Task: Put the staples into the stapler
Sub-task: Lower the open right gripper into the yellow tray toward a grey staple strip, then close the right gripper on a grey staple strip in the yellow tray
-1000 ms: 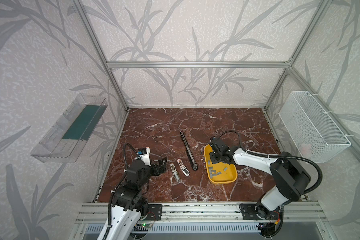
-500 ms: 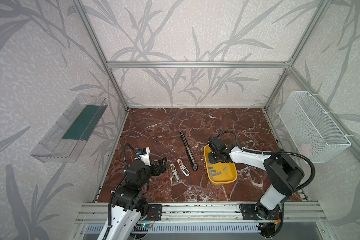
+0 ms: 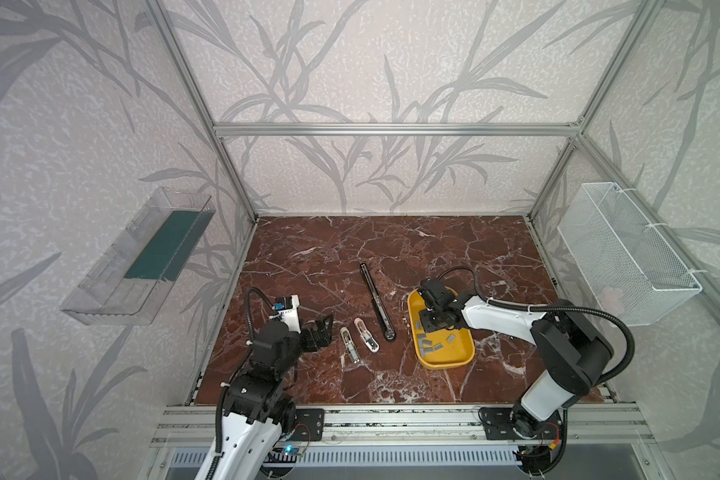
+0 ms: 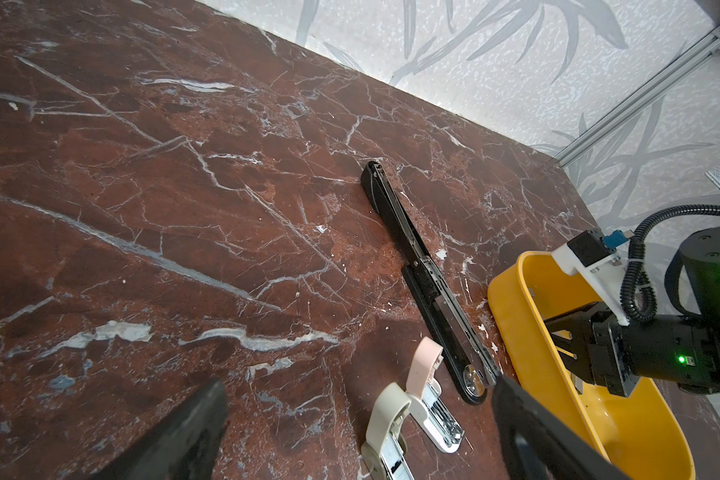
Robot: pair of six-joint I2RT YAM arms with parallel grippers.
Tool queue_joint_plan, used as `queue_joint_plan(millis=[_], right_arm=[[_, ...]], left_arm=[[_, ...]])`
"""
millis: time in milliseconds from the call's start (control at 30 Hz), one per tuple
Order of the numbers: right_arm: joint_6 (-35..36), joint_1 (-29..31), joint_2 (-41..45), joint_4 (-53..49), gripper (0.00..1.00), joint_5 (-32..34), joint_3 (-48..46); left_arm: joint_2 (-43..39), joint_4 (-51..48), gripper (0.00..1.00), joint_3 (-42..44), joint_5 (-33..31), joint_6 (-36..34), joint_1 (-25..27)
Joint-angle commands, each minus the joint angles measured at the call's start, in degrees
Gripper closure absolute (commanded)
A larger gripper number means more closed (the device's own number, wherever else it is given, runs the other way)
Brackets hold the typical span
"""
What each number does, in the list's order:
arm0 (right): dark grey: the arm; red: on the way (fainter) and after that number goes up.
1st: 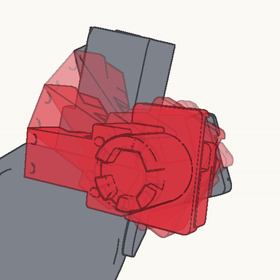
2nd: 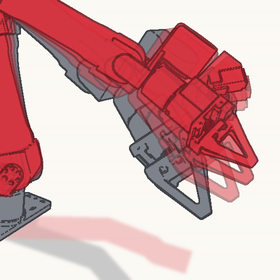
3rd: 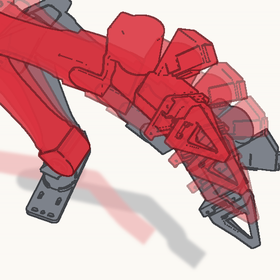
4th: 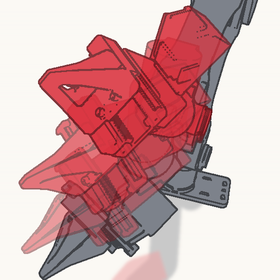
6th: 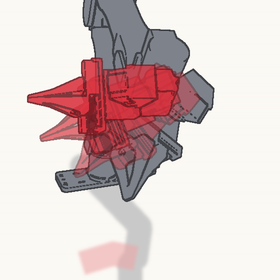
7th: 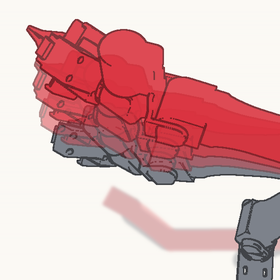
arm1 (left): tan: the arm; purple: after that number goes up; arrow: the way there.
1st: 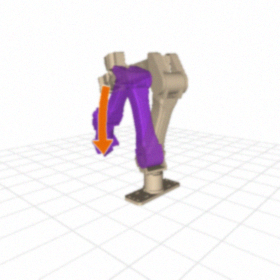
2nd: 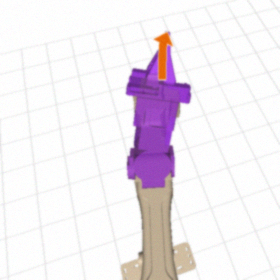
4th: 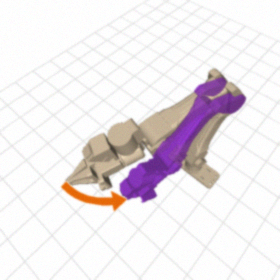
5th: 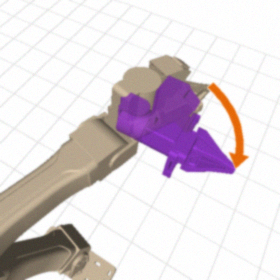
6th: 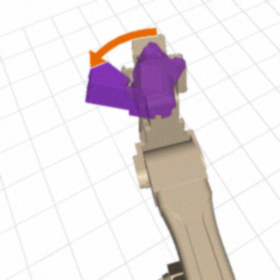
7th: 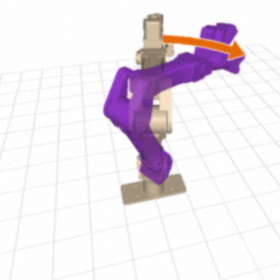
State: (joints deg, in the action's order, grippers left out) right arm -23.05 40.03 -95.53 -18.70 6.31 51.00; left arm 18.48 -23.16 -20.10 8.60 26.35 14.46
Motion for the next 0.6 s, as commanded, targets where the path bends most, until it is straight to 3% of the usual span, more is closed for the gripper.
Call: queue_joint_plan(millis=[0, 267, 567], right_arm=[[-0.99, 0.1, 0.41, -0.11, 0.74, -1.44, -0.43], [-1.3, 0.05, -4.05, -1.46, 0.75, 2.61, 1.6], [-1.06, 0.05, -5.99, -0.68, 0.78, 2.46, 2.19]], left_arm=[[-0.69, -0.44, 0.01, 0.76, -1.07, 0.16, 0.0], [-0.69, -0.66, 0.01, 0.76, -1.22, 0.15, -0.04], [-0.46, -0.39, 0.01, 0.71, -1.33, 0.27, -0.04]])
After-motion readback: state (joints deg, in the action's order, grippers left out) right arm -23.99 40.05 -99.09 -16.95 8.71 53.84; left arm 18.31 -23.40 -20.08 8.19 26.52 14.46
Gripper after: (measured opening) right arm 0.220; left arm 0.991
